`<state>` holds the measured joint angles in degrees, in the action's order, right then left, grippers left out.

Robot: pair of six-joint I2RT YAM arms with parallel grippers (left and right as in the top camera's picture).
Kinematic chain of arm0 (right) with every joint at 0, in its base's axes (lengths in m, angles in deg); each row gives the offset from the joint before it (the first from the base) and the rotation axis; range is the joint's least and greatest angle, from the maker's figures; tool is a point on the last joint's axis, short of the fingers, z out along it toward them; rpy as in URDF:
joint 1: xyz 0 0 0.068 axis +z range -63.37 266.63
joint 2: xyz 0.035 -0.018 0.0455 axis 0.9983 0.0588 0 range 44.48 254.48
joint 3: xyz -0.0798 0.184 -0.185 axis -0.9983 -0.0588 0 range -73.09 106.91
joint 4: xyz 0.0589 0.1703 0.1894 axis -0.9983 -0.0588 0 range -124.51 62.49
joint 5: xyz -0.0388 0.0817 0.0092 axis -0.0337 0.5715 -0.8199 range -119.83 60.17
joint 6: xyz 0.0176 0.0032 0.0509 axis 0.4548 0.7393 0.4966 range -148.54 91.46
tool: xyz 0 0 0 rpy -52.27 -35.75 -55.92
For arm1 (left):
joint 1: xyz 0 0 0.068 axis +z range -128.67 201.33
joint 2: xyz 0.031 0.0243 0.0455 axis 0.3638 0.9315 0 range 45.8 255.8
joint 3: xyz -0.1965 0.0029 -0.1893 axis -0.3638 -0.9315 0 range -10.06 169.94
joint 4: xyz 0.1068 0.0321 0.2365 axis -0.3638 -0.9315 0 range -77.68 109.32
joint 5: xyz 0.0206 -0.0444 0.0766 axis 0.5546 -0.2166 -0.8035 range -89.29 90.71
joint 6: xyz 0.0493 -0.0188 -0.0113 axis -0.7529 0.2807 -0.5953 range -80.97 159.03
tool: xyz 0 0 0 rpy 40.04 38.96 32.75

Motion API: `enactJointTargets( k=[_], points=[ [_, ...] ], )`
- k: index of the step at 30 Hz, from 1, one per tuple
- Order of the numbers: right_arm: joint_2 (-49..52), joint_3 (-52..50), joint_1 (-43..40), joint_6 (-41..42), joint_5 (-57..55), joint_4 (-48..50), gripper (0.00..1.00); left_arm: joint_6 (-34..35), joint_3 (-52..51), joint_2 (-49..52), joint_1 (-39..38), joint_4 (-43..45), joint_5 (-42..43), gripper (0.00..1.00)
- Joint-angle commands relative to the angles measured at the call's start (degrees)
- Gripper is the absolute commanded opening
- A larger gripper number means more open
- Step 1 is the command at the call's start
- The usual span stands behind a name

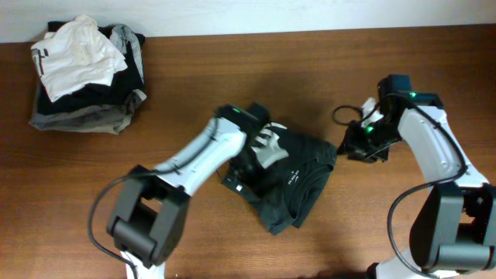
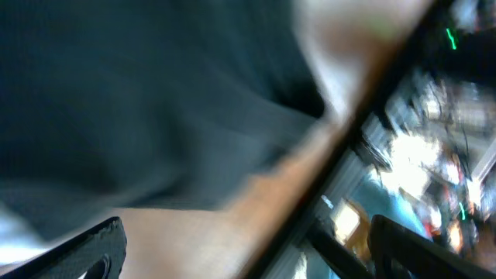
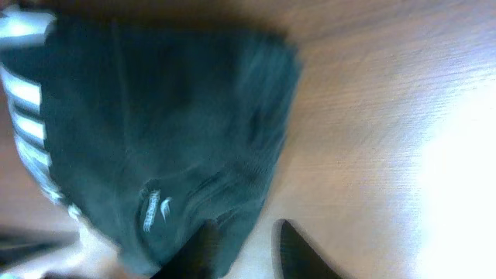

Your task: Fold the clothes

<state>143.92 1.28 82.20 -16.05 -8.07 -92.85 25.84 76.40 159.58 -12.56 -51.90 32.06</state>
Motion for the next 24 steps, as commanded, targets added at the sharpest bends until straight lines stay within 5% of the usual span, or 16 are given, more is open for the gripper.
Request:
enactJointTargets(
  k=[1,5,13,24],
  points=[
    [-2.71,0.59,5.31,-1.55,3.54,-1.99,0.16,14.25,1.36,-2.03,8.41,4.2,-8.87,0.99],
    [-2.64,-3.39,11.85,-0.87,5.7,2.69,0.06,17.14,1.33,-2.03,14.03,7.32,-8.87,0.99],
    [-1.84,-18.95,14.84,4.81,5.9,19.58,0.12,17.07,1.33,-1.99,14.51,11.26,-8.87,0.98],
    [0.09,-21.31,10.29,6.93,-7.72,9.97,0.04,17.05,1.33,-1.99,14.56,11.76,-10.21,0.99]
  ],
)
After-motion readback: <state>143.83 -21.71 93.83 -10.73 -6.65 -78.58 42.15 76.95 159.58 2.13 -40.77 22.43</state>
